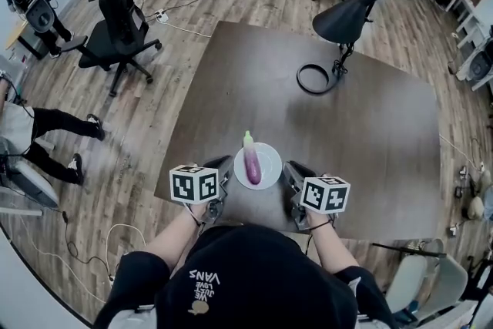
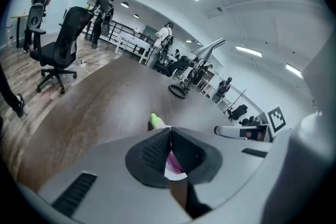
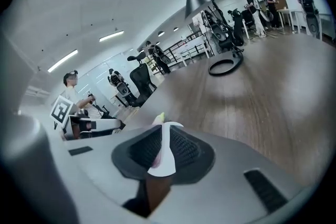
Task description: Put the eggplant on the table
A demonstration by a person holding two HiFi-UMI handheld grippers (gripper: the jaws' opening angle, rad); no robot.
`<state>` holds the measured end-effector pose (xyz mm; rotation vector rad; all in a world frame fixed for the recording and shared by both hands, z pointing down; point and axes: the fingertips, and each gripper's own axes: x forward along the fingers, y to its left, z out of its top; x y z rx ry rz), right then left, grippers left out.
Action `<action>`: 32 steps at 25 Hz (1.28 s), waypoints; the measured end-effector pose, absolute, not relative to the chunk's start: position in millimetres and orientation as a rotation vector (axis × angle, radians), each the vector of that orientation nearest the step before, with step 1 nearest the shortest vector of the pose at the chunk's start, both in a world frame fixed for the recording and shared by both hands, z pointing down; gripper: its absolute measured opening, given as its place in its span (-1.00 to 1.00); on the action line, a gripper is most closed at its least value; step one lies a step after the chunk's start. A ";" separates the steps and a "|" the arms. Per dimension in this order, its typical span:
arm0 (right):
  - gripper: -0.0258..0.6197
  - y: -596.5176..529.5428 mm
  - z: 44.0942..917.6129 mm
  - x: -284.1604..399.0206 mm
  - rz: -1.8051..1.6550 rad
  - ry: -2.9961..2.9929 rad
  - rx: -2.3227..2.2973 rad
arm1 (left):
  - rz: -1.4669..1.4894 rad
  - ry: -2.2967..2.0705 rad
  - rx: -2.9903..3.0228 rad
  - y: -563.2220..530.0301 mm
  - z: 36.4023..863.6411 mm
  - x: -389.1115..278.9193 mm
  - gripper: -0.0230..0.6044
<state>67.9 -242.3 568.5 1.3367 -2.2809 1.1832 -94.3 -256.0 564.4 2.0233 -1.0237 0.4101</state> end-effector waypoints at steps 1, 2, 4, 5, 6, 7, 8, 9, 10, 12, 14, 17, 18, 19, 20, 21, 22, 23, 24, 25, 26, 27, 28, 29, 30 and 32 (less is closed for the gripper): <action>-0.74 -240.6 563.0 67.8 1.159 -2.299 1.341 | 0.402 -1.029 2.030 -253.4 560.8 -94.1 -0.89; -0.75 -238.9 557.3 67.6 1.138 -2.318 1.346 | 0.395 -1.035 2.037 -250.7 557.5 -93.9 -0.89; -0.78 -234.6 546.6 68.1 1.089 -2.361 1.360 | 0.385 -1.053 2.059 -245.6 551.1 -93.7 -0.89; -0.79 -232.4 541.6 68.5 1.056 -2.384 1.367 | 0.383 -1.065 2.077 -243.4 547.8 -93.7 -0.89; -0.80 -230.4 536.9 68.6 1.017 -2.404 1.372 | 0.383 -1.079 2.098 -241.5 544.4 -93.7 -0.89; -0.81 -228.7 532.8 68.4 0.978 -2.423 1.374 | 0.384 -1.094 2.120 -239.7 541.0 -93.6 -0.89; -0.82 -227.0 529.4 68.1 0.942 -2.438 1.375 | 0.385 -1.109 2.142 -237.8 537.8 -93.4 -0.89; -0.83 -225.1 526.6 67.7 0.911 -2.451 1.375 | 0.386 -1.126 2.165 -235.5 535.0 -93.1 -0.89; -0.84 -223.1 524.1 67.4 0.884 -2.462 1.376 | 0.387 -1.142 2.186 -233.1 532.6 -92.8 -0.89; -0.85 -219.4 519.4 66.7 0.832 -2.479 1.383 | 0.379 -1.172 2.223 -228.9 527.9 -92.0 -0.89; -0.85 -215.5 516.7 65.1 0.783 -2.490 1.387 | 0.362 -1.194 2.249 -225.9 523.9 -90.9 -0.89; -0.86 -209.1 518.7 62.3 0.748 -2.496 1.387 | 0.341 -1.206 2.270 -222.2 521.9 -87.6 -0.89; -0.86 -207.4 519.9 61.4 0.739 -2.496 1.386 | 0.337 -1.207 2.276 -221.2 521.5 -86.3 -0.89; -0.86 -206.2 520.7 60.6 0.725 -2.494 1.386 | 0.333 -1.207 2.282 -220.5 520.8 -85.1 -0.89; -0.86 -205.3 520.9 60.0 0.708 -2.492 1.385 | 0.330 -1.209 2.289 -219.9 519.7 -83.9 -0.89; -0.86 -204.7 520.6 59.6 0.692 -2.490 1.386 | 0.327 -1.210 2.297 -219.0 518.6 -82.5 -0.89; -0.86 -204.4 520.1 59.5 0.680 -2.489 1.387 | 0.323 -1.210 2.303 -217.9 517.7 -81.0 -0.89; -0.86 -204.3 519.6 59.7 0.672 -2.489 1.389 | 0.319 -1.207 2.306 -216.6 517.4 -79.2 -0.89; -0.86 -204.4 519.2 60.2 0.666 -2.488 1.392 | 0.314 -1.201 2.306 -215.2 517.8 -77.1 -0.89; -0.86 -204.7 518.8 61.1 0.664 -2.487 1.396 | 0.310 -1.195 2.302 -213.8 518.6 -75.1 -0.89; -0.86 -204.8 518.4 62.2 0.665 -2.486 1.401 | 0.308 -1.190 2.299 -212.5 519.4 -73.3 -0.89; -0.86 -204.8 517.8 63.4 0.667 -2.486 1.406 | 0.310 -1.188 2.298 -211.2 519.9 -71.9 -0.89; -0.86 -204.7 517.1 64.6 0.667 -2.484 1.410 | 0.314 -1.188 2.300 -210.2 519.9 -70.8 -0.89; -0.86 -204.7 516.1 65.8 0.664 -2.482 1.415 | 0.318 -1.188 2.302 -209.6 519.3 -70.1 -0.89; -0.86 -204.7 514.9 67.1 0.660 -2.479 1.420 | 0.317 -1.190 2.303 -209.7 518.1 -69.9 -0.89; -0.86 -205.8 511.9 68.9 0.650 -2.478 1.430 | 0.302 -1.202 2.301 -212.0 514.6 -71.7 -0.89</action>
